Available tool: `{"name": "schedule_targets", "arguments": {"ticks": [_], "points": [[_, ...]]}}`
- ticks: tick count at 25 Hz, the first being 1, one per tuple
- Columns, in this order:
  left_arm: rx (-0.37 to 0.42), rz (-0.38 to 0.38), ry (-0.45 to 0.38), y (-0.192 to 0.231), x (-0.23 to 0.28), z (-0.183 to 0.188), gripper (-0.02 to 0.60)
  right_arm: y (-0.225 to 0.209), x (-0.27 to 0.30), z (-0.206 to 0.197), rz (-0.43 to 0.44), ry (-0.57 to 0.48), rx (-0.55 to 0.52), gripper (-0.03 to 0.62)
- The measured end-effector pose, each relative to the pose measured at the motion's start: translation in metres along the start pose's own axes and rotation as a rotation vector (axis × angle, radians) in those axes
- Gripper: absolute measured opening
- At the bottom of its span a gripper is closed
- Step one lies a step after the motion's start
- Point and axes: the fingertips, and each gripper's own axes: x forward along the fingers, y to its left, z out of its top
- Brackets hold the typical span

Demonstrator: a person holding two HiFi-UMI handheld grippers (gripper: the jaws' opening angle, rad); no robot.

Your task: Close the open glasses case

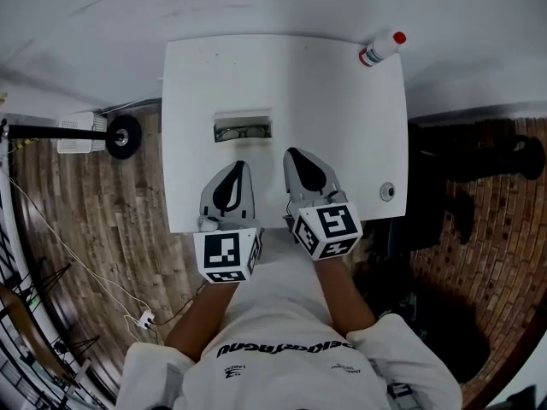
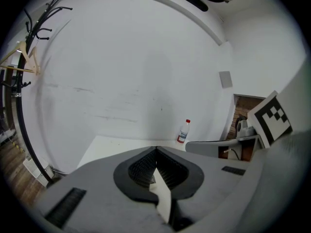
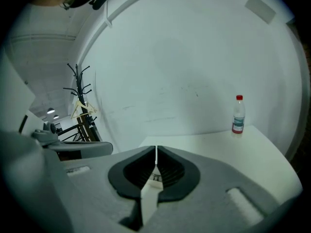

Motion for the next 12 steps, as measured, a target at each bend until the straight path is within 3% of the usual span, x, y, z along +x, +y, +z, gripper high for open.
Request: {"name": "schedule_targets", "arguments": {"ticks": [12], "points": [[-0.032,0.026,0.049,0.004,0.040,-0.029,-0.002,-0.031,0.057,-0.030,0.039,0.094,0.024,0.035]]}}
